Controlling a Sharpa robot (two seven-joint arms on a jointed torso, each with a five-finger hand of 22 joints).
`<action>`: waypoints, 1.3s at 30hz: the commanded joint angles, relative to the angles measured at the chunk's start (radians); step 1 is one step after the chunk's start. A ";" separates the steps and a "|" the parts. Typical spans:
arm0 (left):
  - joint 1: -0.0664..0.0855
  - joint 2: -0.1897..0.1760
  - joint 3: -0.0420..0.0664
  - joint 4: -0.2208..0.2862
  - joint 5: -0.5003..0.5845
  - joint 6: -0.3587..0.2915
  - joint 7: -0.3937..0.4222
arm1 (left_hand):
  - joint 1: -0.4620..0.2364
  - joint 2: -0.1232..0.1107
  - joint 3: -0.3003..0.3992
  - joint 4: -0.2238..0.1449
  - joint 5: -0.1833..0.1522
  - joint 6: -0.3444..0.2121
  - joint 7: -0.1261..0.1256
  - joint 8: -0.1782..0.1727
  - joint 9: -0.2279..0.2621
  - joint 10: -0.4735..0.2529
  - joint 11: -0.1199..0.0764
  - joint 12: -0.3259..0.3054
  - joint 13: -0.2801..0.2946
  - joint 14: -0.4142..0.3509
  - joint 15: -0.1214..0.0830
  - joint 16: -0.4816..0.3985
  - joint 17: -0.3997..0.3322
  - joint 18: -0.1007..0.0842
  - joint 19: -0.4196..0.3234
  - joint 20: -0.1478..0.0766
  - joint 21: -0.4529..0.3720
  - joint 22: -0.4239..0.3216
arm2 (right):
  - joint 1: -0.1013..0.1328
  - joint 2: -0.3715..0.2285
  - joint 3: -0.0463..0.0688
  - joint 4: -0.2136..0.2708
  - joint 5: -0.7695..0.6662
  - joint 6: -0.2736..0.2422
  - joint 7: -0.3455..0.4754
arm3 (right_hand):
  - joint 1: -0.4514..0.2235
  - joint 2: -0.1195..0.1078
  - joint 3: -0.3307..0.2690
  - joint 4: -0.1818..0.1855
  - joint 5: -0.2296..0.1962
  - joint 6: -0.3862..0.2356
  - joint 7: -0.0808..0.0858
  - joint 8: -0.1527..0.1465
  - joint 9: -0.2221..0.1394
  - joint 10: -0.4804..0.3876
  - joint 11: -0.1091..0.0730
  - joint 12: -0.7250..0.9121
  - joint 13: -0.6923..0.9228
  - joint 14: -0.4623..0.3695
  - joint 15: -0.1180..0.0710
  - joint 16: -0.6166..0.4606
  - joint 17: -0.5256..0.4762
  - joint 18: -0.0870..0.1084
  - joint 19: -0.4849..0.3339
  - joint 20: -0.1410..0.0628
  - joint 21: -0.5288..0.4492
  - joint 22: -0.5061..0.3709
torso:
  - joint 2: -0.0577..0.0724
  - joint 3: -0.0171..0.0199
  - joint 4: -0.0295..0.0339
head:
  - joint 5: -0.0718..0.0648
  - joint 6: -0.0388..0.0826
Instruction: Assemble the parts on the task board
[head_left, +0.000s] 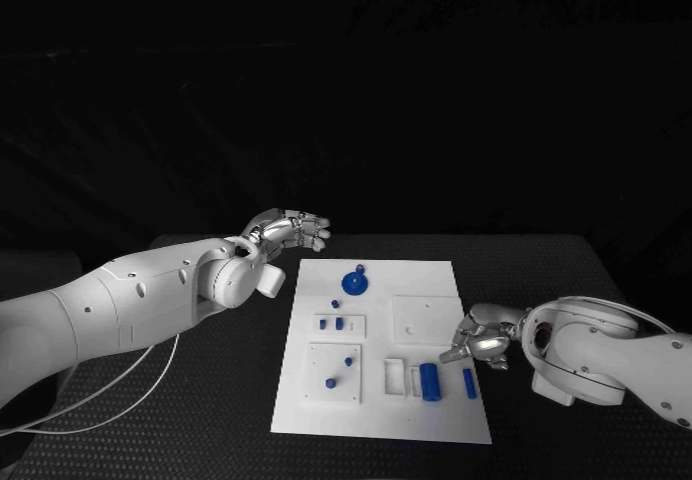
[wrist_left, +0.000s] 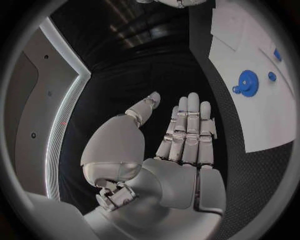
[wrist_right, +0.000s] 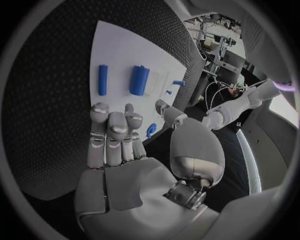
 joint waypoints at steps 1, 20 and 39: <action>0.000 0.004 0.001 0.000 0.001 0.015 0.010 | -0.008 -0.005 0.000 0.004 0.000 -0.006 -0.001 -0.001 -0.001 -0.006 -0.001 0.000 -0.001 0.003 0.003 -0.007 0.002 0.009 0.003 0.005 -0.007 0.002 | -0.001 0.003 -0.013 0.004 0.052 0.057 -0.093 | -0.021 0.006 -0.001 0.007 -0.001 0.009 0.002 0.005 0.005 -0.040 -0.002 0.008 0.012 -0.005 -0.001 0.007 0.005 0.038 0.005 -0.016 0.010 0.020 | -0.004 -0.0017 -0.0039 | -0.004 -0.006; -0.001 0.002 0.001 0.005 0.001 0.016 0.010 | -0.009 -0.005 -0.001 0.005 0.000 -0.007 -0.001 0.000 -0.001 -0.006 -0.001 0.000 -0.002 0.002 0.003 -0.008 0.003 0.008 0.003 0.005 -0.007 0.003 | -0.059 0.089 -0.030 -0.048 0.051 -0.036 -0.122 | -0.093 -0.012 0.019 0.009 -0.001 0.017 -0.001 -0.006 0.014 -0.036 -0.005 0.013 0.038 -0.005 -0.003 0.015 0.014 0.038 0.001 -0.022 0.031 0.017 | -0.002 -0.0032 -0.0003 | -0.009 -0.021; -0.001 0.003 0.001 0.008 0.001 0.019 0.008 | -0.010 -0.005 -0.001 0.006 0.000 -0.007 -0.001 0.000 -0.001 -0.007 -0.001 0.000 -0.002 0.002 0.004 -0.010 0.006 0.009 0.004 0.005 -0.008 0.004 | -0.089 0.157 -0.031 -0.090 0.023 -0.049 -0.126 | -0.093 -0.006 0.032 -0.008 -0.001 0.021 -0.001 -0.010 0.015 -0.035 -0.005 0.011 0.044 -0.004 -0.002 0.016 0.015 0.038 -0.001 -0.021 0.038 0.017 | -0.002 -0.0034 -0.0033 | 0.002 -0.030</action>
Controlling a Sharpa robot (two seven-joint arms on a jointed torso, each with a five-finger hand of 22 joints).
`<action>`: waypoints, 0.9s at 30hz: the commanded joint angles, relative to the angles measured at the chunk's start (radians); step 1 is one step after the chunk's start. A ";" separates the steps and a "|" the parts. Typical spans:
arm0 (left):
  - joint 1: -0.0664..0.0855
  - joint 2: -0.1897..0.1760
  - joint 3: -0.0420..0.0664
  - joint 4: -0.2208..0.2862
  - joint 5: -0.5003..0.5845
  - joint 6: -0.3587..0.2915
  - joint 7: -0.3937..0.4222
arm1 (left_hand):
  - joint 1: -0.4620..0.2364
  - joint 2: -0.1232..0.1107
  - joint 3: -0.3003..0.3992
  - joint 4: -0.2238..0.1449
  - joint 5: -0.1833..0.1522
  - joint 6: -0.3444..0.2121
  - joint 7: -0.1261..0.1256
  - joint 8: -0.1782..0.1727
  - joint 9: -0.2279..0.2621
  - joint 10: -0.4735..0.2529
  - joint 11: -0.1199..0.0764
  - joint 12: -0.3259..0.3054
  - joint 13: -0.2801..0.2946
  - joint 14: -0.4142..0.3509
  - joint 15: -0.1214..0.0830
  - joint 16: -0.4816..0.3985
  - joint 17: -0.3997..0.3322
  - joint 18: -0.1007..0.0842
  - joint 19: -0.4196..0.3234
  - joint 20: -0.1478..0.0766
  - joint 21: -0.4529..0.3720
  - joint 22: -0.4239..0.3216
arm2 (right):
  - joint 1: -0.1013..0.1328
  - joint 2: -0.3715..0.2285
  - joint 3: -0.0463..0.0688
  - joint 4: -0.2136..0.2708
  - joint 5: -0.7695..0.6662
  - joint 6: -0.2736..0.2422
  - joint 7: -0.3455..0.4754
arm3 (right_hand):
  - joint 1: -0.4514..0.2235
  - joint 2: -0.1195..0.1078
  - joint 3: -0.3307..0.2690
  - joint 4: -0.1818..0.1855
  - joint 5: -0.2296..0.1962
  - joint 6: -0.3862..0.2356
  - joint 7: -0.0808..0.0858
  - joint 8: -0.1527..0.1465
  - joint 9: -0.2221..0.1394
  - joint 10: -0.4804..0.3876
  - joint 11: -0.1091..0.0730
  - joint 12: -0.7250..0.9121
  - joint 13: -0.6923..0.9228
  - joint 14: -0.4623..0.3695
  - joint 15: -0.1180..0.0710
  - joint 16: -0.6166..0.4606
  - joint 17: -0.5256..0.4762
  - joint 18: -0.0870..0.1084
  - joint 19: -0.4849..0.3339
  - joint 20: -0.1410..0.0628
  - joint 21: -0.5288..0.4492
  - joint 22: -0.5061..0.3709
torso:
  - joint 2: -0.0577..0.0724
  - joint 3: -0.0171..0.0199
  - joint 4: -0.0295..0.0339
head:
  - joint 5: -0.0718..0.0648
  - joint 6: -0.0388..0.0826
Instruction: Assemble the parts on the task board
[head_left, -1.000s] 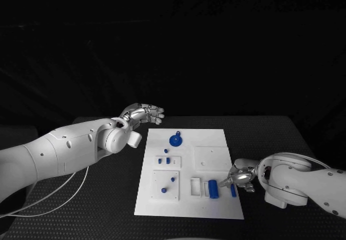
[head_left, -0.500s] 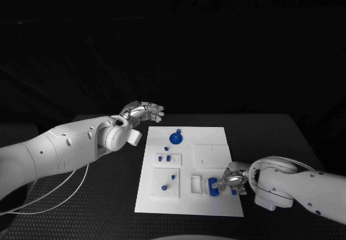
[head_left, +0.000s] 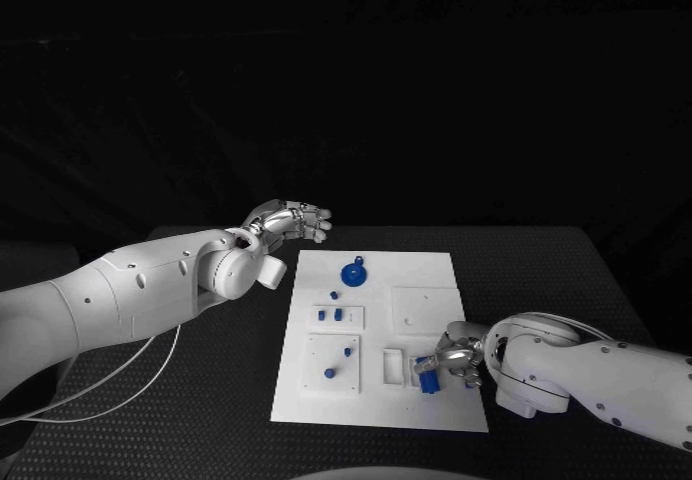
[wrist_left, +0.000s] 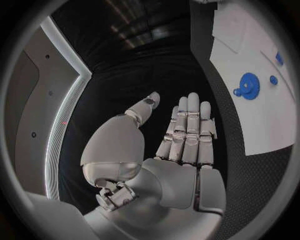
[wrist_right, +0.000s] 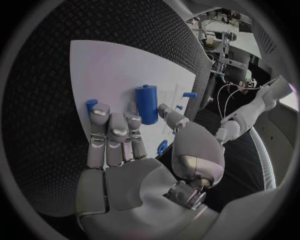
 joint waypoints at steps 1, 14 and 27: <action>0.000 0.003 0.001 0.002 0.001 0.016 0.007 | -0.006 -0.001 -0.001 0.006 0.000 -0.007 -0.001 0.000 -0.001 -0.007 -0.001 0.000 -0.001 0.002 0.004 -0.007 0.002 0.009 0.004 0.005 -0.004 0.001 | -0.009 0.006 -0.006 -0.003 -0.018 0.011 -0.010 | -0.007 0.008 0.005 -0.006 -0.001 -0.005 0.004 0.001 -0.028 -0.002 -0.001 0.002 0.003 0.000 0.000 0.006 0.001 0.048 -0.003 -0.004 0.005 0.017 | 0.000 0.0000 -0.0013 | 0.002 -0.003; 0.001 0.006 0.001 0.004 0.001 0.016 0.006 | -0.006 0.000 -0.001 0.006 0.000 -0.007 -0.001 0.000 -0.001 -0.007 -0.001 0.000 -0.001 0.003 0.004 -0.008 0.003 0.009 0.004 0.005 -0.004 0.002 | -0.009 0.001 -0.010 0.002 -0.031 -0.007 -0.017 | 0.076 0.093 0.077 -0.122 -0.001 0.029 -0.002 0.004 -0.020 0.009 -0.006 -0.004 0.015 0.002 -0.003 0.007 0.000 0.047 -0.008 0.003 0.020 0.017 | 0.000 -0.0013 -0.0011 | 0.007 -0.006; 0.001 0.007 0.001 0.002 0.001 0.018 0.004 | -0.006 0.000 -0.001 0.007 0.000 -0.007 -0.001 0.000 -0.001 -0.007 -0.001 0.000 -0.001 0.003 0.004 -0.008 0.004 0.009 0.004 0.006 -0.005 0.003 | 0.041 -0.037 -0.009 0.067 0.068 -0.016 -0.010 | 0.028 0.146 0.107 -0.165 -0.001 0.079 -0.015 0.006 -0.020 0.037 -0.018 -0.021 0.016 0.012 -0.009 0.023 0.012 0.048 -0.008 0.020 0.035 0.015 | 0.000 -0.0006 -0.0019 | 0.010 -0.004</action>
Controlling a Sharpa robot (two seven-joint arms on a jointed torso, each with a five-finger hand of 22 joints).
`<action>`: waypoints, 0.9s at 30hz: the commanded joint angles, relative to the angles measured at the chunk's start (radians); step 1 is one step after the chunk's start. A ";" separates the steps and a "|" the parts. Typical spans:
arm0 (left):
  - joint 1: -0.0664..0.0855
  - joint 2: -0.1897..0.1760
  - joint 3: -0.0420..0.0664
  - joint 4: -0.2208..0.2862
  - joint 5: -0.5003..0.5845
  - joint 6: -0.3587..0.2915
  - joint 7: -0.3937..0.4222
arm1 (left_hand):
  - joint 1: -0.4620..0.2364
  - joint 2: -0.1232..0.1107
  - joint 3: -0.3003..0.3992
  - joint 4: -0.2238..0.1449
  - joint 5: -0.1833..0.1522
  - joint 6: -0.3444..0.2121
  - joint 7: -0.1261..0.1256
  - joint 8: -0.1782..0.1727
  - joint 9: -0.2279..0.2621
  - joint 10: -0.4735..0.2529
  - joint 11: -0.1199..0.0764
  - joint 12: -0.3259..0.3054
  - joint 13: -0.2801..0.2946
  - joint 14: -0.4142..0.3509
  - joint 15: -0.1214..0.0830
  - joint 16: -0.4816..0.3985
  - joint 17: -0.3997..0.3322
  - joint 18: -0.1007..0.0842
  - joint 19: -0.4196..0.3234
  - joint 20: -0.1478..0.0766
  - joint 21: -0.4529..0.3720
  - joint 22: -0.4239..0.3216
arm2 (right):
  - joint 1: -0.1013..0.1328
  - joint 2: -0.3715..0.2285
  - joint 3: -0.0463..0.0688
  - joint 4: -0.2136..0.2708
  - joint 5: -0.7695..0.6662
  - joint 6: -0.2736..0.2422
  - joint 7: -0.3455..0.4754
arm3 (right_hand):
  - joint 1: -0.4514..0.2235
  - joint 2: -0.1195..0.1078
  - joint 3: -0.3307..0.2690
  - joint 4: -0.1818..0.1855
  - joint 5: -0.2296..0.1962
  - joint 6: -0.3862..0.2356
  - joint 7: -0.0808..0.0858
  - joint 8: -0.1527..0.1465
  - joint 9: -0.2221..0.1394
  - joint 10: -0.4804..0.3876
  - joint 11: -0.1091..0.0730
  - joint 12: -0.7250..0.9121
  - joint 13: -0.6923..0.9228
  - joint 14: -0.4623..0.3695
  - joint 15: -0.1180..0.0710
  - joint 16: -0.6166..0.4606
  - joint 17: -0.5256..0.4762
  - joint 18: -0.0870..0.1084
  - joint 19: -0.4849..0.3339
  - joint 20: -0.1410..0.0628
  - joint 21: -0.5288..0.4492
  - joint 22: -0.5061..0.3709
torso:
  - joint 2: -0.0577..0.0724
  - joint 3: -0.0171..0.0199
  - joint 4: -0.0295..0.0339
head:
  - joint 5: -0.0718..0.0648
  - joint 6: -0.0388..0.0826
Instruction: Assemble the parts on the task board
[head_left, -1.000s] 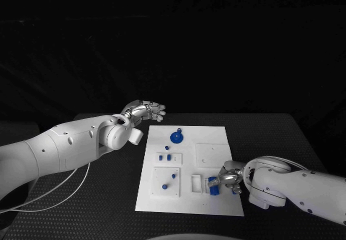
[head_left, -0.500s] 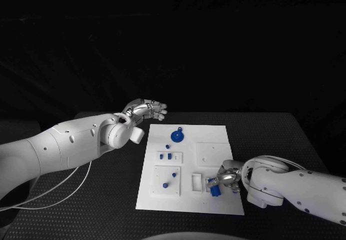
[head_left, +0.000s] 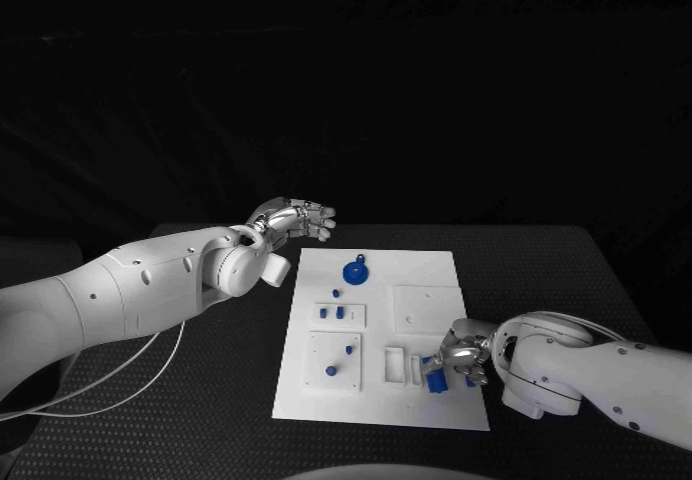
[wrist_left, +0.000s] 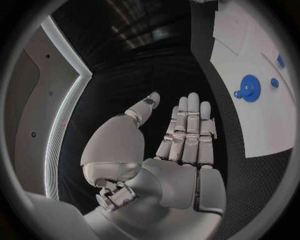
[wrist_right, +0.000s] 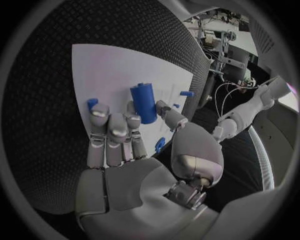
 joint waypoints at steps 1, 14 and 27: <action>0.001 0.004 0.001 0.001 0.001 0.016 0.005 | -0.007 0.000 -0.001 0.007 0.000 -0.007 -0.001 0.000 -0.001 -0.007 -0.001 0.000 -0.002 0.003 0.004 -0.005 0.002 0.009 0.004 0.006 -0.005 0.001 | 0.025 -0.003 0.002 0.020 0.072 0.004 -0.006 | 0.020 0.035 0.002 -0.008 0.003 0.024 0.013 0.003 0.004 0.007 0.000 -0.006 -0.001 0.003 -0.004 0.005 0.002 0.048 0.000 0.008 0.008 0.015 | 0.000 0.0001 -0.0007 | 0.001 0.002; 0.001 0.011 0.001 0.001 0.001 0.020 0.002 | -0.008 0.000 -0.002 0.009 0.000 -0.007 -0.001 0.001 -0.001 -0.007 -0.001 0.001 -0.002 0.003 0.004 -0.006 0.004 0.009 0.004 0.006 -0.006 0.002 | 0.056 0.071 0.002 -0.009 0.110 0.008 -0.014 | -0.022 0.027 -0.008 -0.013 0.002 0.034 0.011 -0.007 -0.005 0.013 -0.002 -0.015 0.003 0.004 -0.006 0.011 0.006 0.048 0.000 0.011 0.013 0.013 | 0.001 -0.0008 0.0024 | -0.003 0.002; 0.001 0.014 0.001 0.004 0.001 0.024 0.000 | -0.010 0.000 -0.002 0.011 -0.001 -0.007 -0.001 0.001 -0.001 -0.007 -0.001 0.001 -0.002 0.003 0.004 -0.008 0.006 0.009 0.004 0.006 -0.007 0.003 | 0.055 0.125 -0.031 -0.065 0.115 0.056 -0.016 | -0.050 0.025 -0.018 -0.010 0.002 0.034 0.012 -0.014 -0.010 0.010 -0.002 -0.022 0.007 0.000 -0.006 0.007 0.002 0.048 -0.004 0.012 0.012 0.012 | 0.001 -0.0004 0.0022 | 0.003 -0.002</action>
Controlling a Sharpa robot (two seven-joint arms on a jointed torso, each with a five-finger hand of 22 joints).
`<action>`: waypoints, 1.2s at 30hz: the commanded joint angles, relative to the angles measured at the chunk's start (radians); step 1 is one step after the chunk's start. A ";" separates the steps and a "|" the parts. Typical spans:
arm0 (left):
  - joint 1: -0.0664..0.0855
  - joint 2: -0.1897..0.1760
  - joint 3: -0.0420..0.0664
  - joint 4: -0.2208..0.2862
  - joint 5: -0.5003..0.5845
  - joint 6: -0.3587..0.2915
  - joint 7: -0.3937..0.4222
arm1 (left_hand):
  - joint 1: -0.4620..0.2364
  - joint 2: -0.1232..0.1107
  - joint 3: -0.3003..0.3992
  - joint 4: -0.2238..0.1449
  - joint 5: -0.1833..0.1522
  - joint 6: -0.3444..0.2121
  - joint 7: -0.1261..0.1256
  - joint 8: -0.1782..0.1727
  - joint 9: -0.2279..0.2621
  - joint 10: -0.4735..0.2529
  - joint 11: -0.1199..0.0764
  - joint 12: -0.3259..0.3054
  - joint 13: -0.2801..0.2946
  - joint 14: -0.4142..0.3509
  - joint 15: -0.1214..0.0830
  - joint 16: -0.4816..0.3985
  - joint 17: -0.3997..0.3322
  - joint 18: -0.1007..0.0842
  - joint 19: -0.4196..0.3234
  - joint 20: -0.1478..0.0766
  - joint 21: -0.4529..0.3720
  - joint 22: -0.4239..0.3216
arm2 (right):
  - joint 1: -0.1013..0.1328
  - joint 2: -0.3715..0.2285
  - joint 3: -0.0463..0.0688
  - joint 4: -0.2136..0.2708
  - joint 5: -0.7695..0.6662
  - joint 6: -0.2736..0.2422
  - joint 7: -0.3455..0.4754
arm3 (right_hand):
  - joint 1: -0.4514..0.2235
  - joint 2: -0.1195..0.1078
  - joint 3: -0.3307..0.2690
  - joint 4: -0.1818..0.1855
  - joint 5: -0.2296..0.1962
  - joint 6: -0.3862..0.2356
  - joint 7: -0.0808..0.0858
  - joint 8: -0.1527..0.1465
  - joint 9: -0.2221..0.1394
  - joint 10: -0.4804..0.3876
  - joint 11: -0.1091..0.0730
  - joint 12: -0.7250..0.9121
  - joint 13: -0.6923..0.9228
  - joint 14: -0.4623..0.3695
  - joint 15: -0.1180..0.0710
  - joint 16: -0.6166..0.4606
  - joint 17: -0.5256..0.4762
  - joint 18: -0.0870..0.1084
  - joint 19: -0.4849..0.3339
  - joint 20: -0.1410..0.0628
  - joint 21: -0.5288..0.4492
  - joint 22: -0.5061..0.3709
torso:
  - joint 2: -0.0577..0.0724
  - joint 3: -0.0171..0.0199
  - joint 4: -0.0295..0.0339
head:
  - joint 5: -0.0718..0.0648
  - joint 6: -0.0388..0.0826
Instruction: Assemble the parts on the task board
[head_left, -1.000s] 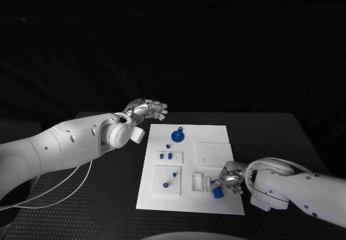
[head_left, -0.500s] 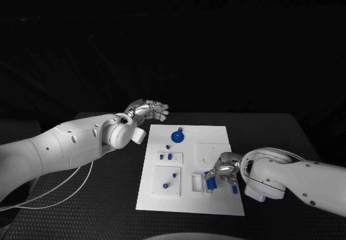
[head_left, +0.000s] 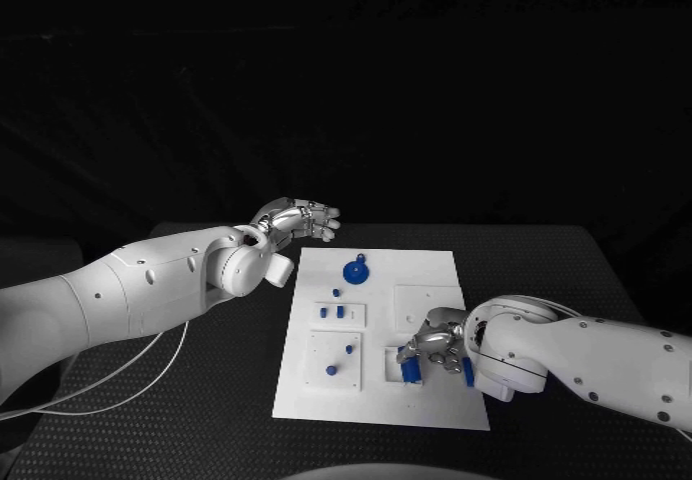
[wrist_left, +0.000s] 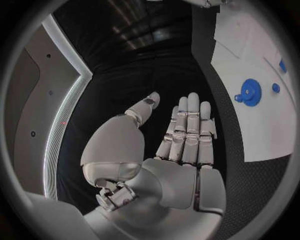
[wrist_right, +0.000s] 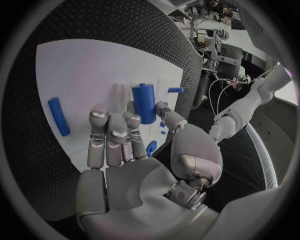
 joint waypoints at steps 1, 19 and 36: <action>0.001 0.001 0.001 0.003 0.001 0.019 0.004 | -0.011 0.001 -0.002 0.006 -0.001 -0.007 -0.001 0.001 -0.001 -0.007 -0.001 0.001 -0.001 0.003 0.004 -0.004 0.001 0.009 0.004 0.006 -0.007 0.001 | -0.001 0.006 -0.005 -0.006 0.002 0.037 -0.002 | -0.016 -0.008 -0.008 0.001 0.002 0.023 0.017 -0.004 -0.002 0.003 0.002 -0.006 0.001 -0.003 -0.007 -0.001 -0.002 0.046 -0.005 0.005 0.005 0.011 | 0.000 0.0008 -0.0002 | 0.004 -0.002; 0.001 -0.002 0.001 0.005 0.001 0.020 0.001 | -0.011 0.001 -0.002 0.008 0.000 -0.008 -0.001 0.001 -0.001 -0.007 -0.001 0.001 -0.002 0.003 0.004 -0.007 0.003 0.009 0.003 0.006 -0.008 0.002 | -0.009 0.026 -0.012 -0.010 0.003 -0.003 0.004 | -0.034 -0.013 -0.014 0.003 0.002 0.026 0.017 -0.007 -0.004 0.003 0.002 -0.010 0.005 -0.003 -0.007 0.000 -0.001 0.046 -0.007 0.005 0.005 0.011 | 0.000 0.0009 -0.0011 | 0.011 -0.006; 0.001 -0.002 0.001 0.006 0.001 0.021 -0.001 | -0.012 0.000 -0.002 0.010 -0.001 -0.008 -0.001 0.001 -0.001 -0.007 -0.001 0.001 -0.002 0.003 0.004 -0.009 0.005 0.009 0.003 0.006 -0.009 0.003 | -0.009 0.036 -0.011 -0.020 0.002 -0.009 0.005 | -0.072 -0.048 -0.016 0.024 0.002 0.030 0.016 -0.013 -0.009 0.006 0.001 -0.016 0.011 -0.004 -0.008 -0.001 -0.003 0.046 -0.005 0.003 0.006 0.008 | 0.000 0.0011 -0.0019 | 0.018 -0.005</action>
